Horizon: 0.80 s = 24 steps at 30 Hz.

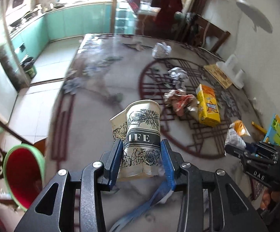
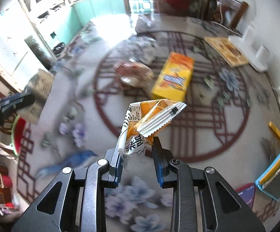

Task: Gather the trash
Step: 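Carry the cup and wrapper over the red bin and open both tools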

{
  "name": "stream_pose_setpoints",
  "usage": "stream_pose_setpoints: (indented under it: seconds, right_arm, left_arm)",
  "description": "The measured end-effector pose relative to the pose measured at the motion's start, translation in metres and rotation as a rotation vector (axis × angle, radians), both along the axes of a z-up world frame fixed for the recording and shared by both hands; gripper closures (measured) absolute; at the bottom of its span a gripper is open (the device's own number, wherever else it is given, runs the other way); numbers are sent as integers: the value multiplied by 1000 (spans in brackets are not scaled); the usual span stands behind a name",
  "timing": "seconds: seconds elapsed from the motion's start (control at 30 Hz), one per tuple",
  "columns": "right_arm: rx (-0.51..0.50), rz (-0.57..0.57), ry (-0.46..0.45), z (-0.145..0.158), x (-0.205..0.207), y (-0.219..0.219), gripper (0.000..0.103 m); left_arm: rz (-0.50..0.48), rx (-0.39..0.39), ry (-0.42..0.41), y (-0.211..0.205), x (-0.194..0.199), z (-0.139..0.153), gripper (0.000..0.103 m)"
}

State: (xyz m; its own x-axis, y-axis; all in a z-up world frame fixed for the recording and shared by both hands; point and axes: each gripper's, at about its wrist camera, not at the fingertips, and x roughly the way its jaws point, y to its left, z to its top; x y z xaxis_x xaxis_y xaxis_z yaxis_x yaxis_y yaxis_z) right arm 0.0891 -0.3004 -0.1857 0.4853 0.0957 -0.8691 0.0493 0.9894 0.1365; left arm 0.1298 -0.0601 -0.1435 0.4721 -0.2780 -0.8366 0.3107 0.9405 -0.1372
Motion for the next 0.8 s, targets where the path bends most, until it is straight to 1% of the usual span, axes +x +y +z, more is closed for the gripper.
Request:
stream_pose_setpoints:
  seconds: [0.2, 0.3, 0.5, 0.8]
  right_arm:
    - [-4, 65, -18, 7, 14, 39, 76]
    - [-10, 92, -26, 11, 18, 59, 76]
    - [-29, 133, -26, 15, 27, 90, 76]
    - [-48, 177, -43, 24, 34, 129, 76]
  left_arm:
    - [85, -16, -12, 55, -14, 7, 65]
    - [112, -25, -14, 75, -17, 8, 65]
    - [152, -40, -31, 105, -21, 12, 65]
    - [209, -51, -27, 146, -22, 10, 65]
